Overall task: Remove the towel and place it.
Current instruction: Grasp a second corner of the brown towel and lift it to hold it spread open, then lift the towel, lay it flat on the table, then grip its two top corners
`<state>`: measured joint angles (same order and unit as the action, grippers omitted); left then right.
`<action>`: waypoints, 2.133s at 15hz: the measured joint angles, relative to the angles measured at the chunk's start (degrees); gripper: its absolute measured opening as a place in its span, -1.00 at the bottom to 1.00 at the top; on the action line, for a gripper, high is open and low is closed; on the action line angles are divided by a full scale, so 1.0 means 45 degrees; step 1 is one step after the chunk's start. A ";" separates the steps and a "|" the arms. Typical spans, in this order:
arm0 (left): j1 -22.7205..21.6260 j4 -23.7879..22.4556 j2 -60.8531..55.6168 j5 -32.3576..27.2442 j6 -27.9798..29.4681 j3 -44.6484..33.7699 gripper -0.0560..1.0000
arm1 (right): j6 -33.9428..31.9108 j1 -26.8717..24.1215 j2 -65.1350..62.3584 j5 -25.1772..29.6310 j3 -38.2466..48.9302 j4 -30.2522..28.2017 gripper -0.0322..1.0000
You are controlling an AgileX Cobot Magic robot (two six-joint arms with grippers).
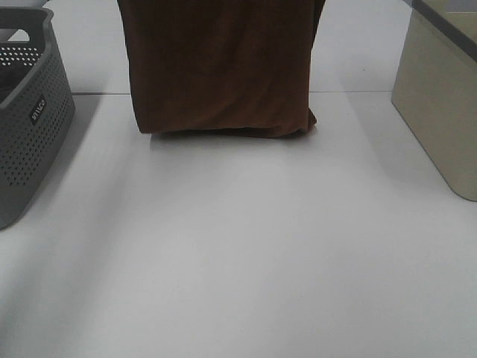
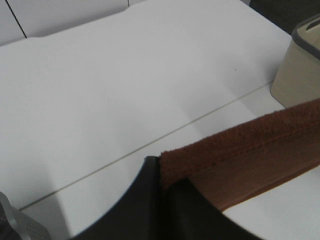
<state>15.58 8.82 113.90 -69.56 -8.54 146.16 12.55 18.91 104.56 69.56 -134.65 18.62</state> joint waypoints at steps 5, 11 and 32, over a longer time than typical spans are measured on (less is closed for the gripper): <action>0.0102 0.0229 -0.3960 0.0013 0.0038 -0.6481 -0.89 | -0.0267 0.0051 -0.2165 0.0051 0.3680 0.0497 -0.92; 0.0140 0.0204 -0.6022 0.0102 -0.0344 -1.0301 -0.89 | -0.0407 0.0076 -0.3845 0.0051 0.6799 0.1108 -0.92; 0.0191 0.3858 -1.0924 0.0357 -0.2215 -2.0461 -0.89 | -0.1515 0.0178 -0.9842 -0.0216 1.7723 0.2317 -0.92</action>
<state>16.44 26.18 64.74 -67.95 -18.51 54.09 5.73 19.71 60.28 68.58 -54.89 29.05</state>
